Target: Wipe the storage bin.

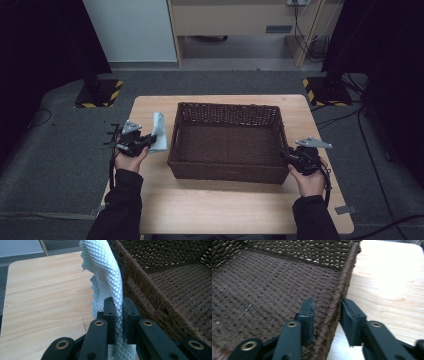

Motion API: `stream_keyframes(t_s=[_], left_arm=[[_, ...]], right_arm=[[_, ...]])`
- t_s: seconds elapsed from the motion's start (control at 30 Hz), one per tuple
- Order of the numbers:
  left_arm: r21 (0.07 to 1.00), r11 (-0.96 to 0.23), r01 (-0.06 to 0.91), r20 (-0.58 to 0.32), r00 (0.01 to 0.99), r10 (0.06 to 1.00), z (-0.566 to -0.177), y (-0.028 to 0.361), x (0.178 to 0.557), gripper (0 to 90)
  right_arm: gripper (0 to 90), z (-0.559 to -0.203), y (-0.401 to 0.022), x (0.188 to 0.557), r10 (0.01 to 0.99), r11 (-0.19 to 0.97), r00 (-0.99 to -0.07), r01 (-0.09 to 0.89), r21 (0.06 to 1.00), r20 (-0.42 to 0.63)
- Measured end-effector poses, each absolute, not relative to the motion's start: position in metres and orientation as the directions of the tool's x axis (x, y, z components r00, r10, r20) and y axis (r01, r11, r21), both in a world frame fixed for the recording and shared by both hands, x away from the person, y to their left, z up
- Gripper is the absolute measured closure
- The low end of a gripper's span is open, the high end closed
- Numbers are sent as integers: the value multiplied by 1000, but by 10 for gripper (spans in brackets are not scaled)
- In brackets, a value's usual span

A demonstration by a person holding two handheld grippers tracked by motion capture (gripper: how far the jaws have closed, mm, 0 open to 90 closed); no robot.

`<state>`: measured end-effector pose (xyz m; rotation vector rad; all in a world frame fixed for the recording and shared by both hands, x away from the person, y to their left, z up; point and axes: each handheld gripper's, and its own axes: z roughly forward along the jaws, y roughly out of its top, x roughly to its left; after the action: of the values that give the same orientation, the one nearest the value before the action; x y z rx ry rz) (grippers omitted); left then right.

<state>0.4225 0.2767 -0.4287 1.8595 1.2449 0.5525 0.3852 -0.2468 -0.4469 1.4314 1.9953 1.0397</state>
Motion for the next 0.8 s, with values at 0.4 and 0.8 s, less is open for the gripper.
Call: stream_keyframes(t_s=[0.4,0.8], left_arm=[[818,-179,546,-85,424,902,-430,278,422,824],[831,-167,531,-91,426,900,-427,289,419,826]], right_arm=[[716,-449,-242,383,923,220,-383,585,781,27],[737,-448,-232,374,895,257,-446,573,778,33]])
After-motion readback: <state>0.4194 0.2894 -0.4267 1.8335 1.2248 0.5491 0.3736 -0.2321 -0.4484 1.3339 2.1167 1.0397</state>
